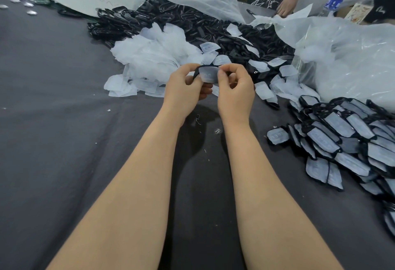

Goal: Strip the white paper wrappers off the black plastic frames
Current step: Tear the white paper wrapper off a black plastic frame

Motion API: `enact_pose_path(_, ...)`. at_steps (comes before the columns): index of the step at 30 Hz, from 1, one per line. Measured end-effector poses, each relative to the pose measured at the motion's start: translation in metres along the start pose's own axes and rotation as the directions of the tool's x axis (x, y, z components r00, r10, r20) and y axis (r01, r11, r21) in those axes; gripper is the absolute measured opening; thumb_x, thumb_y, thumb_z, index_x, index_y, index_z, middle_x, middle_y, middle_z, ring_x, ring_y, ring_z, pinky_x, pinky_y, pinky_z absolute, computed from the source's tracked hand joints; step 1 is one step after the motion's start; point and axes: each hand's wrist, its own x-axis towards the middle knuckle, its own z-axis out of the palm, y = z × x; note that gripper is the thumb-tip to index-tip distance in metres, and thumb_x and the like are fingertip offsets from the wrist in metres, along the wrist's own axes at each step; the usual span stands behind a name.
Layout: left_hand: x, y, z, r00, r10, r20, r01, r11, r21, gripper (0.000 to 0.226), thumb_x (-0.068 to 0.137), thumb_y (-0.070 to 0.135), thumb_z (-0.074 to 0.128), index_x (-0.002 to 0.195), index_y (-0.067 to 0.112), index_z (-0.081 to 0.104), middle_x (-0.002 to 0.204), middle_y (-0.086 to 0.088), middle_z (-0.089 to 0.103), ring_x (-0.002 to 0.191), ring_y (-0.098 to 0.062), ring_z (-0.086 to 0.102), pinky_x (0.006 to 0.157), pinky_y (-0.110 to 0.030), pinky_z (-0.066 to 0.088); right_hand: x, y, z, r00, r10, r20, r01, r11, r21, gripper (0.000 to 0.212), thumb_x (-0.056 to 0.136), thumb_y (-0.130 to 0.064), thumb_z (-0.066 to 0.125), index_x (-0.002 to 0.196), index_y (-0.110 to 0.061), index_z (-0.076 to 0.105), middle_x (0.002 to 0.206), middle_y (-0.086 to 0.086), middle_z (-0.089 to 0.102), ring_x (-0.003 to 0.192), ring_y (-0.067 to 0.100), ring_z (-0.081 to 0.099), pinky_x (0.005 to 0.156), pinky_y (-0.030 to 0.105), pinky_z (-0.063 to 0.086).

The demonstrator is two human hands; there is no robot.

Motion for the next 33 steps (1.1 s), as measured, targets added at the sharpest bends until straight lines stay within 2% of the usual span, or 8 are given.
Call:
enact_pose_path(3, 0.000, 0.000, 0.001, 1.000, -0.003, 0.011, 0.003, 1.000, -0.004, 0.019, 0.096, 0.010, 0.052, 0.114, 0.016, 0.056, 0.077, 0.001, 0.069, 0.070, -0.008, 0.067, 0.067, -0.019, 0.054, -0.001, 0.001, 0.002, 0.999, 0.029, -0.034, -0.029, 0.999, 0.024, 0.010, 0.092, -0.010, 0.057, 0.089, -0.020, 0.058, 0.095, 0.008, 0.059, 0.074, 0.002, 0.050, 0.072, 0.010, 0.041)
enact_pose_path(9, 0.000, 0.000, 0.001, 0.999, -0.016, 0.032, 0.017, 0.999, -0.027, 0.022, 0.096, 0.008, 0.051, 0.117, 0.014, 0.056, 0.077, 0.000, 0.070, 0.066, -0.005, 0.067, 0.064, -0.017, 0.053, 0.001, 0.003, 0.003, 0.990, 0.135, -0.036, -0.124, 0.967, 0.220, 0.016, 0.092, -0.008, 0.058, 0.102, -0.017, 0.049, 0.087, -0.001, 0.059, 0.080, 0.010, 0.060, 0.071, 0.023, 0.054)
enact_pose_path(12, 0.000, 0.001, 0.001, 0.999, -0.016, 0.029, 0.017, 1.000, -0.026, 0.022, 0.097, 0.009, 0.051, 0.118, 0.014, 0.057, 0.078, -0.001, 0.070, 0.067, -0.006, 0.067, 0.065, -0.018, 0.053, 0.006, 0.006, 0.002, 0.974, 0.225, 0.030, -0.223, 0.926, 0.303, 0.017, 0.092, -0.010, 0.060, 0.106, -0.014, 0.051, 0.090, -0.001, 0.058, 0.081, 0.010, 0.060, 0.065, 0.016, 0.053)
enact_pose_path(15, 0.000, 0.000, 0.001, 1.000, -0.012, 0.022, 0.013, 1.000, -0.012, 0.020, 0.097, 0.010, 0.050, 0.114, 0.017, 0.057, 0.078, 0.000, 0.070, 0.070, -0.008, 0.068, 0.066, -0.019, 0.054, 0.010, 0.009, 0.001, 0.970, 0.233, 0.075, -0.245, 0.924, 0.293, 0.010, 0.092, -0.010, 0.060, 0.102, -0.009, 0.057, 0.087, -0.001, 0.061, 0.078, 0.009, 0.060, 0.061, 0.014, 0.051)
enact_pose_path(20, 0.002, 0.000, 0.003, 0.999, -0.041, -0.008, 0.041, 0.999, -0.026, 0.019, 0.102, 0.019, 0.040, 0.107, 0.017, 0.058, 0.081, -0.002, 0.069, 0.067, -0.010, 0.067, 0.064, -0.021, 0.055, 0.010, 0.011, 0.003, 0.970, 0.237, 0.049, -0.241, 0.935, 0.260, 0.008, 0.092, -0.010, 0.059, 0.100, -0.010, 0.058, 0.090, 0.003, 0.061, 0.088, 0.017, 0.061, 0.074, 0.029, 0.056)
enact_pose_path(23, 0.002, -0.002, 0.003, 1.000, -0.023, 0.001, 0.023, 0.999, 0.028, 0.015, 0.099, 0.025, 0.048, 0.106, 0.016, 0.058, 0.081, -0.001, 0.070, 0.069, -0.009, 0.069, 0.066, -0.021, 0.056, 0.010, 0.011, 0.003, 0.971, 0.236, 0.048, -0.240, 0.932, 0.273, 0.007, 0.092, -0.009, 0.059, 0.099, -0.010, 0.057, 0.088, 0.002, 0.060, 0.084, 0.016, 0.059, 0.065, 0.021, 0.052)
enact_pose_path(27, 0.002, -0.004, 0.002, 1.000, -0.003, 0.001, 0.003, 0.999, 0.055, 0.011, 0.096, 0.007, 0.053, 0.105, 0.015, 0.054, 0.076, -0.001, 0.066, 0.062, -0.005, 0.065, 0.065, -0.020, 0.056, 0.008, 0.010, 0.002, 0.966, 0.246, 0.074, -0.257, 0.921, 0.294, 0.005, 0.093, -0.010, 0.058, 0.098, -0.010, 0.058, 0.090, 0.005, 0.062, 0.084, 0.018, 0.062, 0.069, 0.024, 0.055)
enact_pose_path(33, 0.003, -0.004, 0.000, 0.999, -0.007, -0.051, 0.010, 0.998, 0.065, 0.016, 0.095, 0.007, 0.054, 0.110, 0.011, 0.054, 0.079, -0.002, 0.067, 0.060, -0.003, 0.064, 0.065, -0.019, 0.056, 0.006, 0.009, 0.003, 0.965, 0.234, 0.121, -0.259, 0.927, 0.271, 0.008, 0.093, -0.010, 0.058, 0.101, -0.013, 0.058, 0.092, 0.007, 0.065, 0.082, 0.017, 0.063, 0.080, 0.033, 0.057)
